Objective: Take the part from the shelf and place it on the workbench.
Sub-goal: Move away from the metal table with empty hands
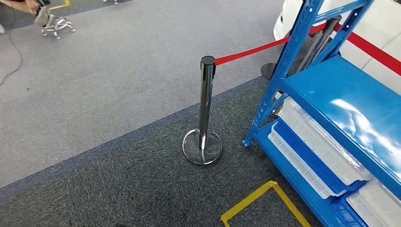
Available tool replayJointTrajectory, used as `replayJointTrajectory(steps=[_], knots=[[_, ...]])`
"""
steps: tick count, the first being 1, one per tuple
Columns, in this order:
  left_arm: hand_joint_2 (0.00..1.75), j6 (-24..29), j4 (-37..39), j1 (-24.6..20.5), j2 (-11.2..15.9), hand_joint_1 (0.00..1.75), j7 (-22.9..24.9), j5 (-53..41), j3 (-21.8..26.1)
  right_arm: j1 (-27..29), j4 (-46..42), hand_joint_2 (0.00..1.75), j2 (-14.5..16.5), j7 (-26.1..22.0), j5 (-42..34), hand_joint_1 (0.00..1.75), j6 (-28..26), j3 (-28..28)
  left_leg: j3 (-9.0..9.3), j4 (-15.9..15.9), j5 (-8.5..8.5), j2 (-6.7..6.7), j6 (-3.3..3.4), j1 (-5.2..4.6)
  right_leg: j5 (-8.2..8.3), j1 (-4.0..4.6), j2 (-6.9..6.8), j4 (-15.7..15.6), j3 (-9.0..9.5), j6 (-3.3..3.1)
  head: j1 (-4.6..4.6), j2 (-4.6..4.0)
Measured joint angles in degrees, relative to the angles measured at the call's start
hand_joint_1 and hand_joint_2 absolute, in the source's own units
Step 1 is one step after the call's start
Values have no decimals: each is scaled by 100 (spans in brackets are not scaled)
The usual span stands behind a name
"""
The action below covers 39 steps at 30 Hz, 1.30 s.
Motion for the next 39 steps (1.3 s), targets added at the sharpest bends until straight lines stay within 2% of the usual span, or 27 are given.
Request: replayJointTrajectory(steps=[2, 4, 5, 6, 8, 10, 11, 13, 15, 16, 18, 19, 20, 21, 22, 23, 25, 26, 27, 29, 31, 33, 34, 35, 36, 37, 39], knots=[[0, -1, 0, 13, -2, 0, -3, -1, 4, -13, 0, 0, -3, -4, 16, 0, 0, 1, 12, -43, 28, 164, 48, 0, -329, 2, -340, 535, -250, 48, 8, 0], [0, -1, 0, 28, -2, 0, -5, -1, 9, -24, 0, 0, -6, -6, 35, 0, 0, 1, 5, -30, 13, 337, 62, -12, -628, -20, -462, 1216, -571, 99, 10, 0], [0, -1, 0, 29, -2, 0, -5, -1, 11, -24, 0, 0, -8, -7, 43, 0, 0, 1, 7, -23, 0, 419, 60, -14, -641, -33, -479, 1366, -636, 119, 10, 0], [0, -2, 0, 27, -3, 0, -5, -1, 11, -20, 0, 0, -9, -7, 48, 0, 0, 0, 15, -15, -15, 495, 51, -13, -544, -47, -500, 1291, -584, 135, 10, 0], [0, -2, 0, 18, -4, 0, -5, -2, 11, -16, 0, 0, -17, -7, 55, 0, 0, -1, 45, 10, -60, 623, 12, -13, -202, -60, -662, 598, -209, 135, 11, -1], [0, -3, 0, 12, -3, 0, -5, -3, 13, -26, 1, 0, -24, -8, 59, 0, 2, -1, 63, 44, -116, 725, -55, -38, -10, -34, -859, 15, 97, 72, 8, -1], [0, -3, 0, 7, -2, 0, -5, -3, 13, -31, 2, 0, -25, -9, 60, 0, 3, -1, 77, 53, -136, 769, -90, -51, -8, -15, -897, -77, 137, 29, 7, -1], [0, -3, 0, -9, -2, 0, -5, -3, 14, -28, 2, 0, -27, -11, 61, 0, 4, -1, 120, 43, -157, 845, -152, -56, -1, 2, -795, -72, 126, -49, 6, 0], [0, -2, 0, -19, -2, 0, -5, -3, 15, -27, 2, 0, -31, -11, 61, 0, 4, -1, 107, 156, -273, 712, -211, -34, 27, -20, -686, -112, 130, -121, 3, 0], [0, -2, 0, -18, -1, 0, -5, -3, 15, -34, 2, 0, -32, -11, 61, 0, 4, -1, 25, 354, -414, 576, -232, -22, 44, -37, -632, -132, 133, -158, 1, 0], [0, -1, 0, -3, -1, 0, -5, -2, 16, -49, 2, 0, -33, -10, 61, 0, 5, -1, -294, 1047, -791, 334, -248, -14, 58, -32, -517, -136, 116, -202, -3, 0], [0, -1, 0, 7, 0, 0, -3, -2, 16, -51, 2, 0, -34, -8, 62, 0, 6, -1, -467, 1399, -921, 291, -251, -13, 61, -24, -444, -132, 109, -211, -3, 0], [0, -1, 0, 16, 0, 0, 0, -2, 16, -50, 3, 0, -34, -6, 64, 0, 7, -1, -582, 1612, -947, 271, -249, -13, 62, -16, -366, -128, 107, -215, -3, 0], [0, -1, 0, 22, 0, 0, 3, -1, 16, -46, 3, 0, -34, -4, 66, 0, 7, -1, -604, 1616, -854, 258, -240, -13, 62, -11, -285, -121, 110, -215, -3, 0], [0, -1, 0, 25, 0, 0, 5, -1, 16, -43, 4, 0, -34, -2, 67, 0, 7, -1, -529, 1407, -662, 232, -223, -13, 62, -9, -202, -114, 115, -214, -3, 0], [0, -1, 0, 26, 0, 0, 6, -1, 16, -42, 4, 0, -33, -2, 69, 0, 7, -1, -379, 1037, -422, 151, -197, -13, 62, -9, -124, -106, 120, -212, -3, 0], [0, -1, 0, 30, 6, 0, 7, -1, 17, -49, 5, 0, -27, -2, 73, 0, 7, -1, -115, 364, -136, -124, -145, -9, 67, -3, 19, -82, 100, -177, -2, 0], [0, -1, 0, 26, 9, 0, 8, 0, 18, -50, 6, 0, -25, -2, 74, 0, 7, -1, -55, 187, -97, -222, -127, -14, 76, -9, 82, -75, 76, -144, 0, 0], [0, -2, 0, 20, 11, 0, 8, 1, 19, -46, 7, 0, -21, -2, 75, 0, 7, -1, -43, 133, -113, -251, -115, -23, 91, -22, 144, -77, 52, -101, -1, 0], [0, -2, 0, 4, 3, 0, 7, 0, 20, -20, 9, 0, -22, -2, 76, 0, 6, -1, -19, 76, -73, -126, -72, -22, 119, -43, 229, -89, 21, -20, -2, -1], [0, -3, 0, 5, -5, 0, 2, -1, 21, -7, 11, 0, -25, -3, 76, 0, 5, -1, 15, -5, -10, 28, 0, 3, -26, -23, 2, 117, -82, 24, 11, -1], [0, -4, 0, 19, -6, 0, -4, 0, 22, -18, 13, 0, -27, -3, 77, 0, 7, -1, 16, -33, 10, 193, 44, 1, -386, -15, -347, 747, -381, 51, 28, -1], [0, -5, 0, 29, -5, 0, -5, 0, 22, -23, 13, 0, -26, -3, 78, 0, 9, -1, 11, -28, 5, 281, 51, -5, -545, -23, -428, 1110, -554, 67, 31, -1], [0, -5, 0, 35, -6, 0, -5, 1, 22, -23, 14, 0, -26, -3, 78, 0, 10, -1, 9, -23, -3, 367, 50, -10, -617, -33, -466, 1359, -668, 83, 32, -1], [0, -5, 0, 36, -6, 0, -5, 1, 22, -21, 14, 0, -26, -3, 78, 0, 10, -1, 13, -20, -15, 449, 46, -11, -576, -45, -491, 1406, -676, 97, 31, -1], [0, -5, 0, 32, -6, 0, -5, 1, 22, -17, 15, 0, -26, -3, 78, 0, 11, -1, 23, -15, -28, 522, 35, -11, -438, -57, -523, 1225, -565, 105, 32, -1], [0, -4, 0, 23, -7, 0, -5, 1, 22, -18, 15, 0, -27, -3, 80, 0, 11, -1, 51, 4, -67, 644, -7, -15, -106, -56, -719, 466, -136, 89, 32, -1]])
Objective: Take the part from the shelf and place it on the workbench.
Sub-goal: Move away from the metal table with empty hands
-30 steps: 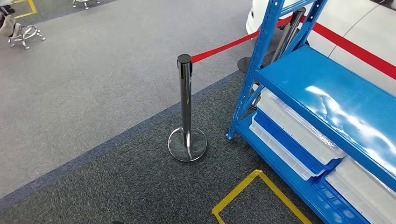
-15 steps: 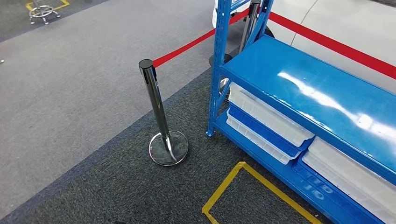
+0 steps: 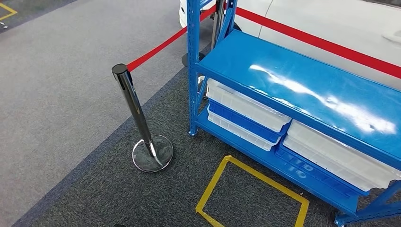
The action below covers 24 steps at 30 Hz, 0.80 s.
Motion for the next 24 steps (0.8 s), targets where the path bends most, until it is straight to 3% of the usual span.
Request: replayJointTrajectory(steps=[1, 3, 5, 7, 9, 11, 12, 13, 14, 16, 18, 20, 22, 24], knots=[[0, 1, 0, -2, 0, 0, 0, -1, 0, -7, -1, 0, 0, -1, 2, 0, 2, 0, 8, 17, -28, 52, -33, -13, 97, 18, -97, -319, 169, -30, -1, -1], [0, 3, 0, -8, 0, 0, 0, -1, 0, -21, 0, 0, 0, -1, 6, 0, 6, 0, 28, 29, -70, 147, -99, -40, 111, 65, -174, -555, 275, -100, -4, 0], [0, 4, 0, -25, -1, 0, 0, -1, 0, -14, 1, 0, 0, -1, 7, 0, 8, 0, 75, 21, -99, 224, -162, -39, 124, 68, -51, -571, 270, -168, -7, 0], [0, 6, 0, -34, -1, 0, 0, -2, 1, -12, 1, 0, 1, -1, 7, 0, 8, 0, 40, 192, -254, 47, -222, -14, 154, 40, 58, -612, 284, -242, -7, 0], [0, 8, 0, -26, 0, 0, 0, -2, 1, -21, 1, 0, 2, -1, 7, 0, 8, 0, -233, 803, -616, -257, -255, 4, 177, 29, 169, -629, 278, -295, -8, 0], [0, 8, 0, -9, 0, 0, 3, -2, 1, -24, 1, 0, 2, 0, 9, 0, 9, 0, -583, 1510, -882, -368, -263, 5, 182, 42, 313, -617, 262, -314, -8, 0], [0, 8, 0, -1, 0, 0, 7, -1, 2, -22, 1, 0, 2, 1, 10, 0, 10, 0, -665, 1643, -857, -381, -258, 5, 181, 47, 393, -609, 260, -316, -8, 0], [0, 8, 0, 4, 0, 0, 11, -1, 2, -19, 1, 0, 2, 1, 12, 0, 10, 0, -646, 1554, -718, -391, -246, 4, 179, 50, 476, -599, 263, -315, -8, 1], [0, 7, 0, 6, 0, 0, 14, -1, 2, -18, 1, 0, 2, 1, 14, 0, 11, 0, -536, 1266, -498, -424, -226, 5, 177, 51, 557, -592, 269, -314, -8, 1], [0, 6, 0, 4, 1, 0, 15, -1, 2, -23, 1, 0, 4, 1, 16, 0, 16, 0, -238, 506, -124, -630, -170, 9, 173, 57, 706, -574, 269, -291, -7, 1], [0, 4, 0, -5, 2, 0, 15, -1, 2, -26, 1, 0, 6, 1, 21, 0, 25, 0, -98, 126, -24, -787, -133, 0, 184, 56, 828, -560, 237, -227, -7, 1], [0, 3, 0, -21, 1, 0, 15, -1, 2, -2, 2, 0, 7, 1, 25, 0, 29, 0, -85, 84, -18, -724, -96, -6, 212, 44, 934, -571, 205, -143, -8, 1], [0, 3, 0, -26, -7, 0, 15, 1, 3, 24, 4, 0, 4, 1, 33, 0, 28, 0, -54, 17, 29, -596, -23, 14, 132, 50, 814, -464, 146, -83, 1, 1], [0, 1, 0, -14, -11, 0, 14, 1, 5, 16, 5, 0, 2, 4, 56, 0, 33, 0, -38, -24, 60, -459, 32, 19, -189, 55, 488, 62, -95, -46, 15, 1]])
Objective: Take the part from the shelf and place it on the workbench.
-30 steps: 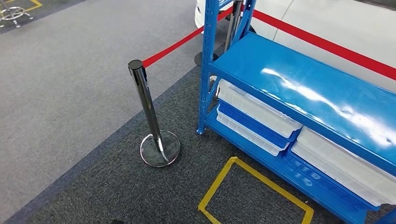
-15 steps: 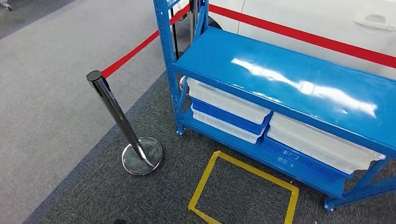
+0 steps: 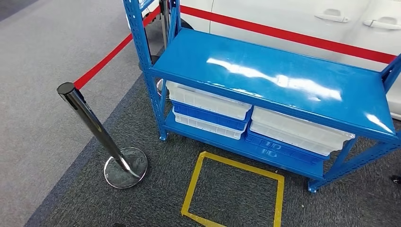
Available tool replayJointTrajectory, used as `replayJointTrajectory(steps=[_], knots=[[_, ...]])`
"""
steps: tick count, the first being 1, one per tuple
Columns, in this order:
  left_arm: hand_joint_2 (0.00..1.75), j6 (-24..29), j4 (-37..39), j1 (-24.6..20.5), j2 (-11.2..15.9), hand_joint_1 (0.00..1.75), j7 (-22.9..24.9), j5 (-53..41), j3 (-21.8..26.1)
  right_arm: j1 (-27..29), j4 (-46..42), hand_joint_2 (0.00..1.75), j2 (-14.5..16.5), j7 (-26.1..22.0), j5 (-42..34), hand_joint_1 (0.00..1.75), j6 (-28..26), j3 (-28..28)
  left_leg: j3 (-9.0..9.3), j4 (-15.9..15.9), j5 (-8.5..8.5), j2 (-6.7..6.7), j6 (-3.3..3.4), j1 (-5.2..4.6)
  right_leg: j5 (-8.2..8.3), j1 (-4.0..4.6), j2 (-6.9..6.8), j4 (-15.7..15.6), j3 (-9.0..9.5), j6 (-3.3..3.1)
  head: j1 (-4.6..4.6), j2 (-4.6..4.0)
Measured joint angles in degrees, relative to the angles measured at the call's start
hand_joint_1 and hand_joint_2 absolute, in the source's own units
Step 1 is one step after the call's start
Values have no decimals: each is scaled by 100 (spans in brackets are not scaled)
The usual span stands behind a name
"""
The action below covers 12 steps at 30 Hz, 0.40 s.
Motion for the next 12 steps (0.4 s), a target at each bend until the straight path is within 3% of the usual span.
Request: replayJointTrajectory(steps=[2, 3, 4, 5, 7, 9, 12], knots=[[0, -4, 0, 17, 0, 0, 1, -4, 1, -14, 2, 0, 0, 29, 36, 0, 28, 1, -3, 2, -7, 113, 15, -14, -310, -15, -198, 680, -313, 33, 6, 0], [0, -5, 0, 21, 0, 0, 1, -8, 1, -16, 4, 0, 0, 52, 55, 0, 43, 3, -1, 5, -14, 159, 14, -18, -334, -27, -234, 837, -377, 46, 7, 0], [0, -6, 0, 19, 0, 0, 1, -12, 1, -13, 7, 0, 0, 77, 72, 0, 52, 4, 3, 11, -23, 194, 8, -18, -248, -40, -258, 780, -332, 53, 8, 0], [0, -7, 0, 14, -1, 0, 1, -16, 1, -9, 9, 0, -1, 96, 90, 0, 53, 6, 10, 20, -36, 218, -4, -17, -78, -51, -279, 517, -181, 52, 8, 0], [0, -8, 0, 4, -1, 0, 1, -25, 1, -7, 11, 0, -2, 112, 127, 0, 48, 9, 15, 55, -71, 248, -49, -28, 221, -49, -342, -225, 215, 20, 8, -1], [0, -8, 0, -1, -1, 0, 1, -31, 1, -16, 13, 0, -2, 114, 148, 0, 49, 15, 11, 81, -98, 264, -106, -48, 287, -19, -377, -588, 393, -33, 5, -1], [0, -8, 0, -9, -1, 0, 1, -53, 1, -19, 15, 0, -2, 125, 151, 0, 54, 18, 24, 69, -97, 278, -179, -52, 280, 2, -355, -606, 381, -107, 3, 0]])
